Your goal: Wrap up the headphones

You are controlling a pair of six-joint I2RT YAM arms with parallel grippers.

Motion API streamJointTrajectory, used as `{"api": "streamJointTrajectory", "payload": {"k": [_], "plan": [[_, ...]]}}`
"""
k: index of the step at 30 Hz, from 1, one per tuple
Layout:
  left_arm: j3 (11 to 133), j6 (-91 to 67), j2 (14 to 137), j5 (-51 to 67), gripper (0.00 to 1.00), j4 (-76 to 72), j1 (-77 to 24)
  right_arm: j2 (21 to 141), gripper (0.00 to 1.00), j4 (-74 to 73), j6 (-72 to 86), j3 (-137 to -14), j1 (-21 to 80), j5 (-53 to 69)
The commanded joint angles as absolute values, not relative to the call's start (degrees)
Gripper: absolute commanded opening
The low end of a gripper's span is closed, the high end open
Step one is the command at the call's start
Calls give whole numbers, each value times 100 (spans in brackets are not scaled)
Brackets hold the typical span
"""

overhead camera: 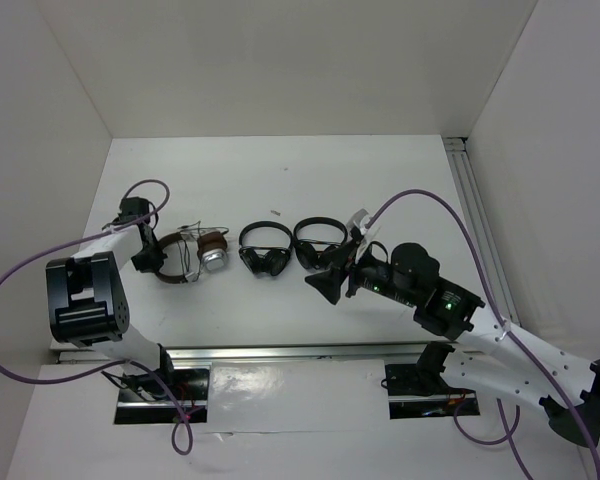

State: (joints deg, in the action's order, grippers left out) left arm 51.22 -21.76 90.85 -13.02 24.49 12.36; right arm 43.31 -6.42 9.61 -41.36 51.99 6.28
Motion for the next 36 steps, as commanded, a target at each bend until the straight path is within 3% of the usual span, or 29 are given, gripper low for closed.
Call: {"api": "streamJointTrajectory", "payload": {"k": [1,7,9,17,18,20,23,28,33,36], "plan": [[5256,-2337,9053,-1599,27,2426,1266,4333,77,-396,1002,-4113,5238,633],[5256,-2391,8842,-1468,45,2479,1318,4333,77,-396,1002,-4113,5238,633],[5256,-2391,8684,-1302,98,2399,1371,4333,77,-448,1002,-4174,5238,633],[5309,-2496,7481,-792,100,2276,1371,4280,81,-826,1002,-4386,5238,414],[5309,-2566,7079,-791,100,2276,1371,4280,84,-957,1002,-4473,5238,352],[5309,-2566,6664,-625,100,2329,1371,4333,100,-1168,1002,-4701,5238,46],[5466,-2628,5873,-485,100,2601,1161,4395,100,-1782,1124,-5193,5238,-655],[5405,-2505,4073,913,100,3434,976,4499,100,-3197,1362,-6203,5290,-1590],[5949,-2444,1982,1116,100,4603,976,4430,100,-4077,1555,-7145,5291,-1819],[6231,-2496,1670,1038,100,5430,721,4167,100,-4411,1634,-7339,5291,-1889]]}}
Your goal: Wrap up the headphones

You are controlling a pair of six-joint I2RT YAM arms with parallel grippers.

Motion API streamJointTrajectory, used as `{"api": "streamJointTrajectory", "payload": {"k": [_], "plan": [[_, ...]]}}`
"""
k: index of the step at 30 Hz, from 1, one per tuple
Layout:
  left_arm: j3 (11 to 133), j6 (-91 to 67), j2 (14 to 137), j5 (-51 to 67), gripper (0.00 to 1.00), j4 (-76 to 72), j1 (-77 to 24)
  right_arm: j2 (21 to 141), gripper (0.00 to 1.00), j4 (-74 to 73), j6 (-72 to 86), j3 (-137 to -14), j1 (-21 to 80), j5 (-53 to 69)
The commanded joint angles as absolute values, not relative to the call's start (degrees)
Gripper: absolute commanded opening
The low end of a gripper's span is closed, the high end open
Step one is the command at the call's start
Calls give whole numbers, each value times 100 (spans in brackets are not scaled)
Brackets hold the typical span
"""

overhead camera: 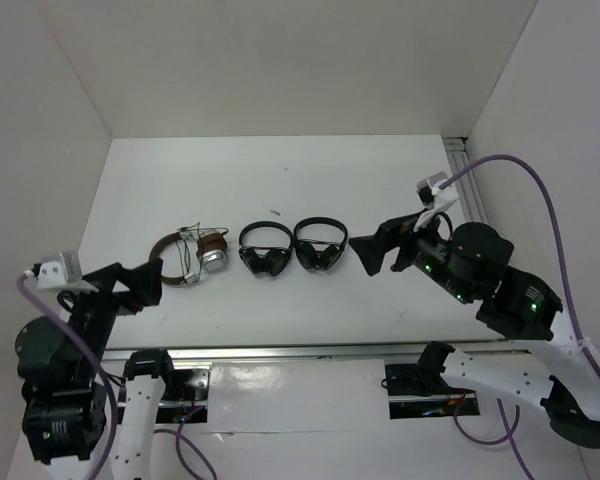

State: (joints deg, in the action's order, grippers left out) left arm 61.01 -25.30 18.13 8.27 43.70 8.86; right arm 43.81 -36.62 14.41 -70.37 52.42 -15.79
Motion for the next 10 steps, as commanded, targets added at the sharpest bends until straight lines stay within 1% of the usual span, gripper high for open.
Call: {"api": "streamJointTrajectory", "payload": {"k": [1,5,10], "plan": [[6136,-2566,1574,1037,100,5501,669,4036,100,-4543,1696,-7417,5291,-1890],[5399,-2627,1118,1038,100,5440,606,3754,100,-4745,1758,-7471,5291,-2039],[5396,-2628,1063,1064,100,5317,606,3753,100,-4869,1881,-7401,5291,-2100]]}}
